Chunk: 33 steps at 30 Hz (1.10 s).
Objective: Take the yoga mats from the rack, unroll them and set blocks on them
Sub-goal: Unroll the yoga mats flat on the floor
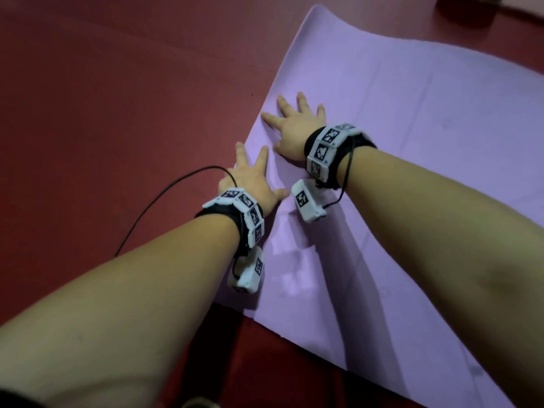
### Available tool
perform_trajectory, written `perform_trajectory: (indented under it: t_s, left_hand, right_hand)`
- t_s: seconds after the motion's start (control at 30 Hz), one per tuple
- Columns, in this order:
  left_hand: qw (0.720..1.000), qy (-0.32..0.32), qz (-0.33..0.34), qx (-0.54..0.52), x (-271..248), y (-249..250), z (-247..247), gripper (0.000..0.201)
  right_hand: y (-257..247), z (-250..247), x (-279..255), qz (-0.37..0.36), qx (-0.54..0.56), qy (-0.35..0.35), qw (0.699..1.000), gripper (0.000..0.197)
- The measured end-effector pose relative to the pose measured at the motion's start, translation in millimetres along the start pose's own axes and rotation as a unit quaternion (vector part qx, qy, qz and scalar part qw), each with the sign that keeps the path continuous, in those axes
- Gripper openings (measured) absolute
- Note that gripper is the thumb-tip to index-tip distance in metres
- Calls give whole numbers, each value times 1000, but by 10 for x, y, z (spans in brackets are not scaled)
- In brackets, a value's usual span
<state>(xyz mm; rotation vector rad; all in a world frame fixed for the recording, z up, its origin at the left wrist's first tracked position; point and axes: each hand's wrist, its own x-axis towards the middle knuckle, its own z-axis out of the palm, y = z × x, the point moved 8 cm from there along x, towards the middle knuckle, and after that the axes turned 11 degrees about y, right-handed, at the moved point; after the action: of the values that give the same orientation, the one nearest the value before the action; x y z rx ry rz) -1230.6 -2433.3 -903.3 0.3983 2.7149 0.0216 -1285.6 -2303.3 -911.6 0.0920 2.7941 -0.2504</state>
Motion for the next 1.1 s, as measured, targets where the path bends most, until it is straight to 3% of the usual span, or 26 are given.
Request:
perform_trajectory:
  t_s: [0.1, 0.33, 0.5, 0.6, 0.7, 0.87, 1.1]
  left_hand:
    - [998, 14, -38, -51, -226, -171, 140, 92]
    - [998, -13, -33, -60, -159, -263, 201, 97]
    - [997, -19, -35, -64, -293, -212, 96, 96]
    - [997, -7, -23, -71, -529, -161, -106, 89]
    - [997, -10, 8, -76, -778, -41, -345, 80]
    - [992, -72, 31, -100, -1110, 235, -737, 83]
    - [975, -202, 93, 24, -1746, 608, -1156, 73]
  right_hand:
    - [-134, 84, -105, 14, -9, -12, 1000, 70]
    - [-114, 85, -118, 9, 14, -20, 1000, 73]
    - [-116, 149, -592, -7, 29, -37, 999, 77]
    - [-152, 124, -1026, 4, 116, -54, 992, 80]
    - [-120, -35, -1464, 56, 252, -60, 964, 83]
    - [77, -565, -2196, 155, 330, -31, 930, 78]
    - [188, -1332, -3126, 239, 390, -8, 890, 76]
